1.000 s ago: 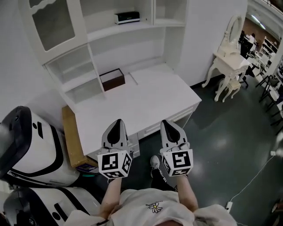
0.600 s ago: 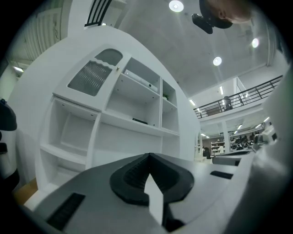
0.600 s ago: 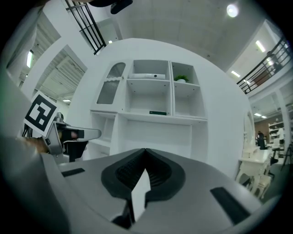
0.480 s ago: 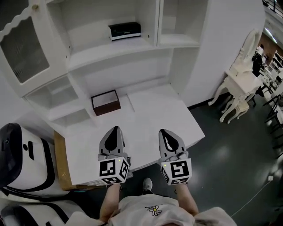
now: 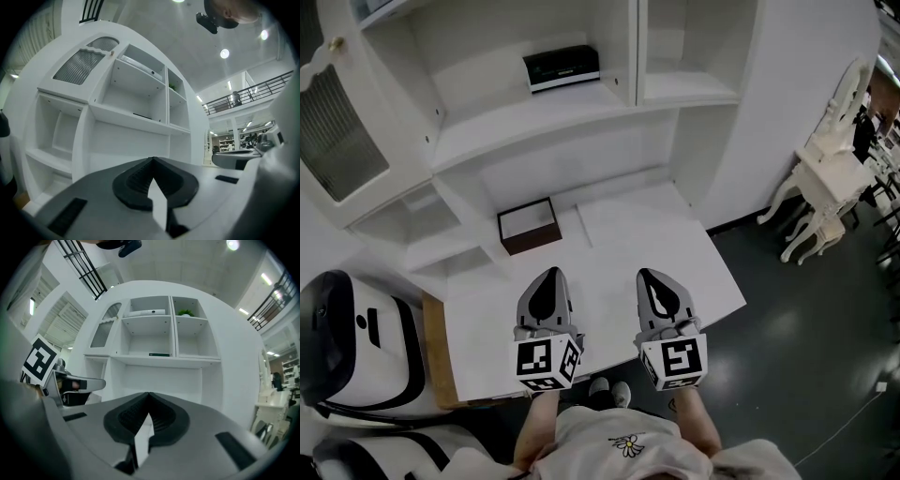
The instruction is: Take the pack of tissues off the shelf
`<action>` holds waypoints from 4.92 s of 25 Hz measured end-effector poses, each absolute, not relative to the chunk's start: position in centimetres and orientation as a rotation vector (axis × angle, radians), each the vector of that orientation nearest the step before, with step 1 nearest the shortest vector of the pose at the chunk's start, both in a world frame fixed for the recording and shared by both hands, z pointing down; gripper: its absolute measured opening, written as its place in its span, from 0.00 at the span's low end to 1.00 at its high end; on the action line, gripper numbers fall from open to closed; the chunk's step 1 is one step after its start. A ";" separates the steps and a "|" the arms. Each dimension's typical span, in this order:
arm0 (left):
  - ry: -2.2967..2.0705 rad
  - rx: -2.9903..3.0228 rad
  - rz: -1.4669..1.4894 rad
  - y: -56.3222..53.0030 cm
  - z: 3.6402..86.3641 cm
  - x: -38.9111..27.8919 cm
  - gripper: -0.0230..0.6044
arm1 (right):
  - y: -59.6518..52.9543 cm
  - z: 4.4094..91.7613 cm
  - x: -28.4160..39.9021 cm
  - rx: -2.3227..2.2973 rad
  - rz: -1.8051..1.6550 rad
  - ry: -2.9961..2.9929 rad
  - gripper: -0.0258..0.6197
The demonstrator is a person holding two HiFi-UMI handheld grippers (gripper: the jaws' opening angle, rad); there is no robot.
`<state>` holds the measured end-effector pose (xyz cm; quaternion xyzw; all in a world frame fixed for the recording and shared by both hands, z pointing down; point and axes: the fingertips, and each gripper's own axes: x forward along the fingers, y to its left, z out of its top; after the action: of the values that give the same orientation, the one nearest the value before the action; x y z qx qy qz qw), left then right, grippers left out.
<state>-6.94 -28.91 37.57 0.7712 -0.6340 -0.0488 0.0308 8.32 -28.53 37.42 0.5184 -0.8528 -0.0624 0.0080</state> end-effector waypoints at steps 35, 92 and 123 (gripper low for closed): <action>-1.890 2.465 -0.250 -32.5 32.7 -9.9 0.64 | -30.1 35.7 8.1 1.730 -0.217 -2.628 0.04; -1.357 2.611 0.412 -57.4 17.2 -7.1 0.57 | -31.6 35.8 11.8 1.797 -0.124 -2.568 0.04; -1.451 2.536 0.246 -61.0 16.3 -11.4 0.71 | -31.9 35.8 13.7 1.852 -0.056 -2.595 0.04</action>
<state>-11.37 -61.05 16.29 0.8602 -0.4921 0.0835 0.1045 13.66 -31.93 35.82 0.5808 -0.8135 -0.0176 -0.0235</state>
